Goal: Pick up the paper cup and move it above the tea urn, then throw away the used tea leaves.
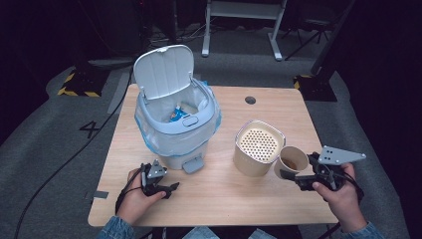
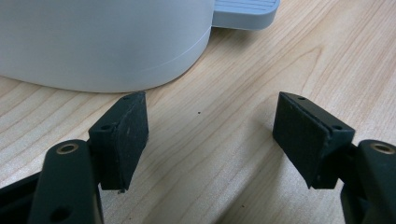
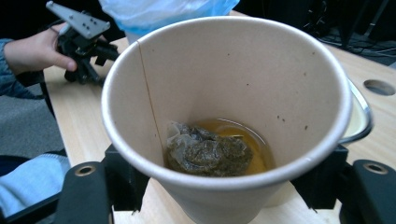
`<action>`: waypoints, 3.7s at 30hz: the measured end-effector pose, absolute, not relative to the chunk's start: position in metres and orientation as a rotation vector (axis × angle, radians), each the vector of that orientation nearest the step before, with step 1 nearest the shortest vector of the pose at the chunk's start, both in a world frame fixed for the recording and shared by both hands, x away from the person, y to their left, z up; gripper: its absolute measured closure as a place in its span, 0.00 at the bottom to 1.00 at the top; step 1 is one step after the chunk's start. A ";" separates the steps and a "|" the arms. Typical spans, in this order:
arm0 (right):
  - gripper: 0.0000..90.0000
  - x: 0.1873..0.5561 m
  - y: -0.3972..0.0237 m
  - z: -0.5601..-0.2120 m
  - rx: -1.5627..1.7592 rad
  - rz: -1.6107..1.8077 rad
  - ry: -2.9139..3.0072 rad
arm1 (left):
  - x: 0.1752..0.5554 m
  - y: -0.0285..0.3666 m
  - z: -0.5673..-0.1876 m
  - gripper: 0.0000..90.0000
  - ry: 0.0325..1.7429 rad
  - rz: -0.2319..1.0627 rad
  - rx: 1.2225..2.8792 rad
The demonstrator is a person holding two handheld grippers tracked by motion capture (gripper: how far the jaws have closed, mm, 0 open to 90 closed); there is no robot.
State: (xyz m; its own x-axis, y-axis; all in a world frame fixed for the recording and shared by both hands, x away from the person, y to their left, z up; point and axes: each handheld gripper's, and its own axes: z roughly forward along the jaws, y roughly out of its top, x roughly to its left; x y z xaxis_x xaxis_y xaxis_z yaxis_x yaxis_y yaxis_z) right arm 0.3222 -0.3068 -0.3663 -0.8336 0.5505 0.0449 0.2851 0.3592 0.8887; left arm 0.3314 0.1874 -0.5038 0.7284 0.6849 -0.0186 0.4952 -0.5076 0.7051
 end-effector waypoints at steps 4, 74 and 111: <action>0.35 0.332 -0.307 -0.357 0.753 1.471 2.356 | 0.332 0.188 -0.504 0.30 0.886 0.340 2.216; 0.37 0.426 -0.260 -0.336 0.045 0.579 2.168 | 0.331 0.188 -0.504 0.30 0.887 0.338 2.216; 0.37 0.400 -0.233 -0.373 -0.648 -0.319 1.521 | 0.331 0.189 -0.504 0.30 0.882 0.342 2.219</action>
State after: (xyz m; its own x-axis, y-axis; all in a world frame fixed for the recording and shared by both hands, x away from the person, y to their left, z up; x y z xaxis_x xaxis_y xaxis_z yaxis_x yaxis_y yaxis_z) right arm 0.4004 -0.2333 -0.3728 0.0521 -0.5755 -0.8162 -0.1985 0.7950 -0.5732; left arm 0.3313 0.1886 -0.5037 0.7314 0.6818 -0.0159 0.4925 -0.5120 0.7038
